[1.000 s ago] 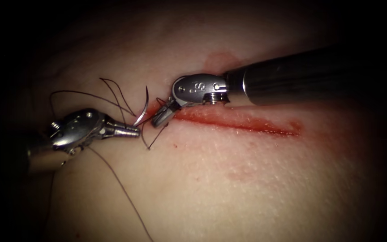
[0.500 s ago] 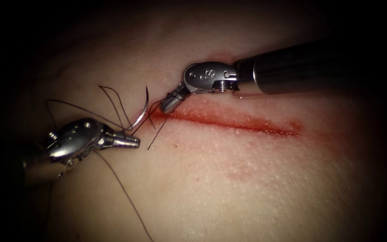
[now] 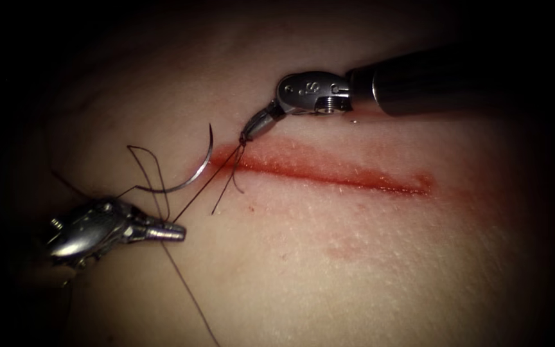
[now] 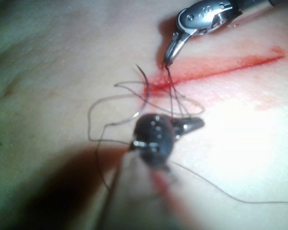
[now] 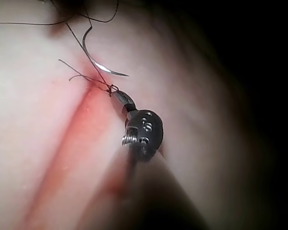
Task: Wound Closure
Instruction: Pull the right gripper up and the left gripper down.
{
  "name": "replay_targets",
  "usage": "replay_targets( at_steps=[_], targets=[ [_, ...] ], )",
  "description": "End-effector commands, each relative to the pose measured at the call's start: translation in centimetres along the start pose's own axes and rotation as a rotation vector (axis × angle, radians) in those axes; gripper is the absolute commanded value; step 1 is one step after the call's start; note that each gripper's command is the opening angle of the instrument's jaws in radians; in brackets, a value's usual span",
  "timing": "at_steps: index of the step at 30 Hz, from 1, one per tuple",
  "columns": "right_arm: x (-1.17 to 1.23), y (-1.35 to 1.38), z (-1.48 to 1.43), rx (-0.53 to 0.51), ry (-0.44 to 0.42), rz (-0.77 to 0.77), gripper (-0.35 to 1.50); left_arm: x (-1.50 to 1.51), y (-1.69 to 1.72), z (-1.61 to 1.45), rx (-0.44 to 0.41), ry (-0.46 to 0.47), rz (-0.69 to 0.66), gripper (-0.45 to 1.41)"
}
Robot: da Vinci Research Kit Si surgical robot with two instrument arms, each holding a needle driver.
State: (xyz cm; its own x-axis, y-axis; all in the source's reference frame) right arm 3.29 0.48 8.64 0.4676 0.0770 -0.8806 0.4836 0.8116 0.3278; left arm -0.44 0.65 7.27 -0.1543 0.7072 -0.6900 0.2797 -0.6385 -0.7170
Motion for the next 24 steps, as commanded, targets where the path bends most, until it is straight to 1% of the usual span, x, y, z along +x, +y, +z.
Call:
replay_targets(
  at_steps=[1, 9, 14, 18, 24],
  targets=[
    [-0.06, 0.07, 0.05, -0.005, -0.004, 0.003, -0.35, -0.07, -0.01, 0.07, -0.003, 0.002, 0.0, -0.35],
    [-0.11, 0.16, 0.01, -0.026, -0.019, 0.006, -0.35, -0.12, 0.14, 0.19, -0.003, 0.017, 0.014, -0.35],
    [-0.15, 0.23, -0.01, -0.065, -0.028, 0.076, -0.35, -0.16, 0.25, 0.24, 0.001, 0.023, 0.01, -0.35],
    [-0.18, 0.31, -0.03, -0.097, -0.035, 0.103, -0.35, -0.2, 0.36, 0.26, -0.002, 0.024, 0.007, -0.35],
    [-0.25, 0.44, -0.09, -0.171, -0.049, 0.155, -0.35, -0.29, 0.51, 0.2, 0.004, 0.02, -0.006, -0.35]
  ],
)
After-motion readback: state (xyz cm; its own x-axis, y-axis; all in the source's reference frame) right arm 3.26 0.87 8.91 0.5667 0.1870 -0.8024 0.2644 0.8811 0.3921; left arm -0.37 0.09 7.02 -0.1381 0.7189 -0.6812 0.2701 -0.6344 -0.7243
